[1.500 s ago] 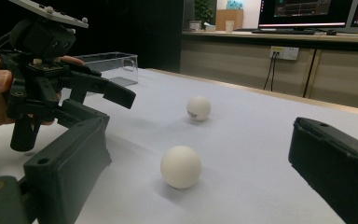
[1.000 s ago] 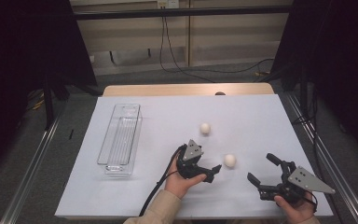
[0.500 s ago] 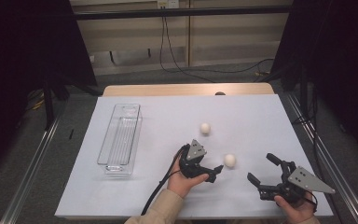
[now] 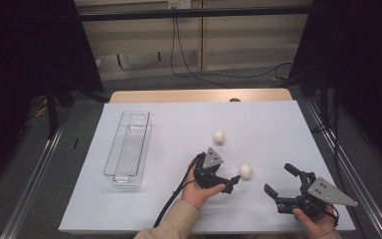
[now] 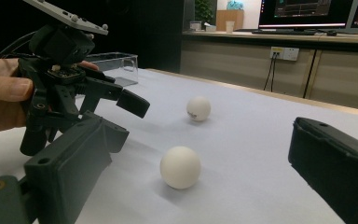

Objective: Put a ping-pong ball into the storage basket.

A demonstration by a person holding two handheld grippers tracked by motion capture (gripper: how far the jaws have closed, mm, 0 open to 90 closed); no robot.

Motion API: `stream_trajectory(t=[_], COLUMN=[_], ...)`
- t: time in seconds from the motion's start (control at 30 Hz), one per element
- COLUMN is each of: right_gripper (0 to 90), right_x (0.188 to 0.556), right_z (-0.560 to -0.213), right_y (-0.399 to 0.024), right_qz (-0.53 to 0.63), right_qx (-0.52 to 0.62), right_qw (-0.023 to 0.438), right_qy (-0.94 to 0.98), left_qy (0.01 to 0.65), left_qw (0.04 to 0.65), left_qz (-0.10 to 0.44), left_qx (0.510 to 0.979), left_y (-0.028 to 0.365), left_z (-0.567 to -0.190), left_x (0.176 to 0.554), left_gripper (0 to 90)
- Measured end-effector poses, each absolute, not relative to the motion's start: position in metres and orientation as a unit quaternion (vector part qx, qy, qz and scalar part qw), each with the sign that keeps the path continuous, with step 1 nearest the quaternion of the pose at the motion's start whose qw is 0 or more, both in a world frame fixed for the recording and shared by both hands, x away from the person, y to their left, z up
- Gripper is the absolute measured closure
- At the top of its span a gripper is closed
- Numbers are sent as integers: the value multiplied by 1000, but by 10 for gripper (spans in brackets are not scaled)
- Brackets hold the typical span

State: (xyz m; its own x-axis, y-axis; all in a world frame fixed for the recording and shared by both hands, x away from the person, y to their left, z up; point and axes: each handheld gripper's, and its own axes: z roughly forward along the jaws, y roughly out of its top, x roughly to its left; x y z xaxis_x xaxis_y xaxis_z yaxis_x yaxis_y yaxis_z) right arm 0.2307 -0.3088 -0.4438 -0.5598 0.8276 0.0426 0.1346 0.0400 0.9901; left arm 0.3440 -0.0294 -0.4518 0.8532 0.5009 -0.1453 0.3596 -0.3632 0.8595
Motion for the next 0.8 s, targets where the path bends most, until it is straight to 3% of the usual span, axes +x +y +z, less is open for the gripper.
stream_trajectory(t=[0.8], right_gripper=[42], right_x=[231], right_z=[-444], right_y=[-309], right_qz=[588], right_qx=[364], right_qw=[293], right_qy=[660], left_qy=[259], left_qw=[487], left_qz=[67], left_qx=[831], left_y=[-42], left_z=[-454], left_x=[347], left_gripper=[25])
